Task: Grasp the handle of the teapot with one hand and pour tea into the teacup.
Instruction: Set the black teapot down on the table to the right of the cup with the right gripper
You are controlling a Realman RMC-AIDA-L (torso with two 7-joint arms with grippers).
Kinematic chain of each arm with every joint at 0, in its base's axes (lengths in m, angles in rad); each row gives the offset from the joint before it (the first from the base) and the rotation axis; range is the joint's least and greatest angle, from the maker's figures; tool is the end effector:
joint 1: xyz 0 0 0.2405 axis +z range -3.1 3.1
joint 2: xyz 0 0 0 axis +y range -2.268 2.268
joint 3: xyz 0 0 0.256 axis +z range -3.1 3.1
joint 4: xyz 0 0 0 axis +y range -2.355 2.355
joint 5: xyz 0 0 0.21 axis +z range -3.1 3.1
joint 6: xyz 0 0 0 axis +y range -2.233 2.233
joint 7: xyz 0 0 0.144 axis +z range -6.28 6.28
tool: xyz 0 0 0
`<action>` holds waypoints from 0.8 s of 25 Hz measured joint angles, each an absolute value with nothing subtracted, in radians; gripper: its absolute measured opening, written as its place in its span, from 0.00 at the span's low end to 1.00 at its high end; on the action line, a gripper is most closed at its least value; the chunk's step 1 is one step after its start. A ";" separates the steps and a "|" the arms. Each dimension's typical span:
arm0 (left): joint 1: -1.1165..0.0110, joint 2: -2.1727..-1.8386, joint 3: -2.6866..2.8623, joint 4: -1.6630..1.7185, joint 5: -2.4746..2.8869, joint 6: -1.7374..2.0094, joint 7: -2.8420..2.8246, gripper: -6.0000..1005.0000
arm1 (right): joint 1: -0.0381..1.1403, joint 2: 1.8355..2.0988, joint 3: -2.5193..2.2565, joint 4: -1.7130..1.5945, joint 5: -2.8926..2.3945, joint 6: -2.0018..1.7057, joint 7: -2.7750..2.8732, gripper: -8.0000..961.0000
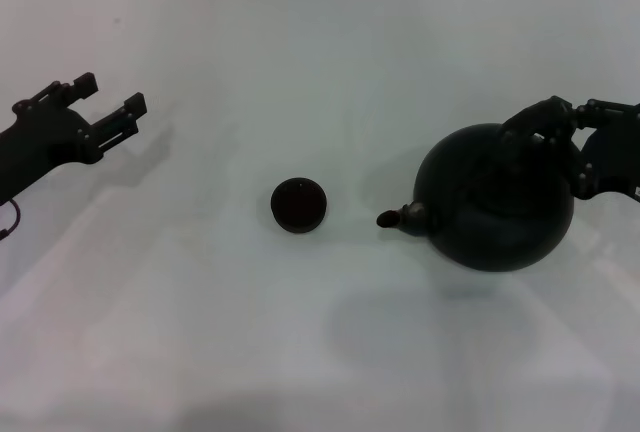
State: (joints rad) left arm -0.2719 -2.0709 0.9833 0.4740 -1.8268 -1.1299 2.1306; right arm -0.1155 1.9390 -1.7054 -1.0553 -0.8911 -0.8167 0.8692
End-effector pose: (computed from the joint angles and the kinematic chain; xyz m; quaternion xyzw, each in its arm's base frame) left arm -0.3456 0.3013 -0.0083 -0.8371 -0.2963 -0.2650 0.3758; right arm 0.3148 0.2527 0.0011 -0.8799 0.1682 0.1966 0.3986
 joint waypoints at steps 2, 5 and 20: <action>-0.270 -2.071 0.982 0.474 -1.827 -1.130 2.131 0.76 | -0.114 1.939 -1.702 -1.050 -0.900 -0.832 0.868 0.19; -0.270 -2.071 0.982 0.474 -1.827 -1.130 2.131 0.76 | -0.112 1.939 -1.694 -1.040 -0.910 -0.857 0.870 0.19; -0.272 -2.070 0.982 0.474 -1.828 -1.127 2.131 0.76 | -0.100 1.963 -1.604 -0.964 -0.920 -1.000 0.905 0.72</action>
State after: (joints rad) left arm -0.2715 -2.0700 0.9817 0.4740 -1.8278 -1.1266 2.1307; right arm -0.1000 1.9631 -1.6039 -0.9636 -0.9202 -1.0002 0.9054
